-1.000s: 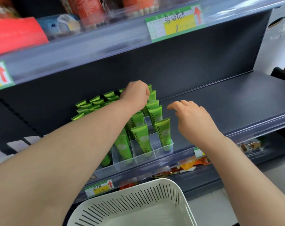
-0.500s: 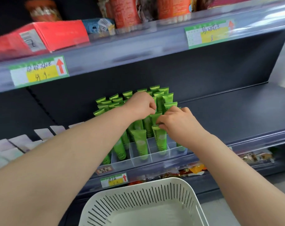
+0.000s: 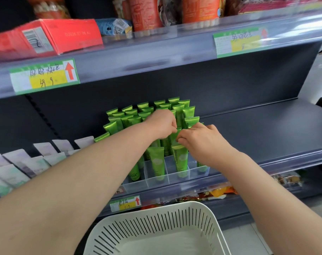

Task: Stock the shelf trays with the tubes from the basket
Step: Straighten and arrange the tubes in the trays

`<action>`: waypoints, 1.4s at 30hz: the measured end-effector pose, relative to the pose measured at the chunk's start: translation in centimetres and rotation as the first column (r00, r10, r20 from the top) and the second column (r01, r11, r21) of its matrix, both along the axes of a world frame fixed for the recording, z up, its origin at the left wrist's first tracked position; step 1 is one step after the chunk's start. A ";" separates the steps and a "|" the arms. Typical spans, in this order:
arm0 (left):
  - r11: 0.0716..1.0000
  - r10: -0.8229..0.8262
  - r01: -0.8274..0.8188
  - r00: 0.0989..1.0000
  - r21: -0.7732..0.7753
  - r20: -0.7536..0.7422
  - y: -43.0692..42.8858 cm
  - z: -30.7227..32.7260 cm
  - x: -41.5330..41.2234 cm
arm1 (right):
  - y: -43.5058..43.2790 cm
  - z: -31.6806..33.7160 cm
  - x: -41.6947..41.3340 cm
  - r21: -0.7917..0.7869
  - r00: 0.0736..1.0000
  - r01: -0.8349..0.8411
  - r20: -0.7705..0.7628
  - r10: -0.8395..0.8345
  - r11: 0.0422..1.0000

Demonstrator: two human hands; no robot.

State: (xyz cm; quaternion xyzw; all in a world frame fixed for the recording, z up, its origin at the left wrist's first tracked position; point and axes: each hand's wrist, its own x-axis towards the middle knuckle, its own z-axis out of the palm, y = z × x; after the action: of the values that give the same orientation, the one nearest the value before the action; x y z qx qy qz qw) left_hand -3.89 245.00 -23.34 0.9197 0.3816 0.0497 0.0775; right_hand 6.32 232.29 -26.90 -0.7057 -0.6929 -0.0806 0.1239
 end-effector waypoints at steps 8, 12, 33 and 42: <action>0.980 0.138 -0.150 0.986 0.133 0.092 1.8 1.6 -0.8 | 0.2 0.6 0.3 0.045 0.997 0.067 -0.039 -0.066 0.997; 0.975 0.158 -0.148 0.986 0.166 -0.047 2.4 0.3 -0.6 | 0.1 0.5 0.6 0.069 0.996 0.085 -0.027 -0.084 0.994; 0.990 0.062 -0.090 0.969 0.109 0.238 2.3 2.2 -3.2 | 0.7 1.6 -1.7 0.164 0.998 0.014 -0.057 -0.005 0.986; 0.992 0.070 -0.087 0.981 0.092 0.180 1.7 1.6 -6.1 | 2.4 0.3 -6.2 -0.008 0.994 -0.047 0.099 0.047 0.999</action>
State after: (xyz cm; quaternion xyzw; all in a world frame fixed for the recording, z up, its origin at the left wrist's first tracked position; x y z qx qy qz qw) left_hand -10.00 246.65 -21.72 0.8986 0.4063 0.1529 0.0630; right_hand 0.11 234.71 -26.62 -0.6847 -0.7148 -0.1107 0.0895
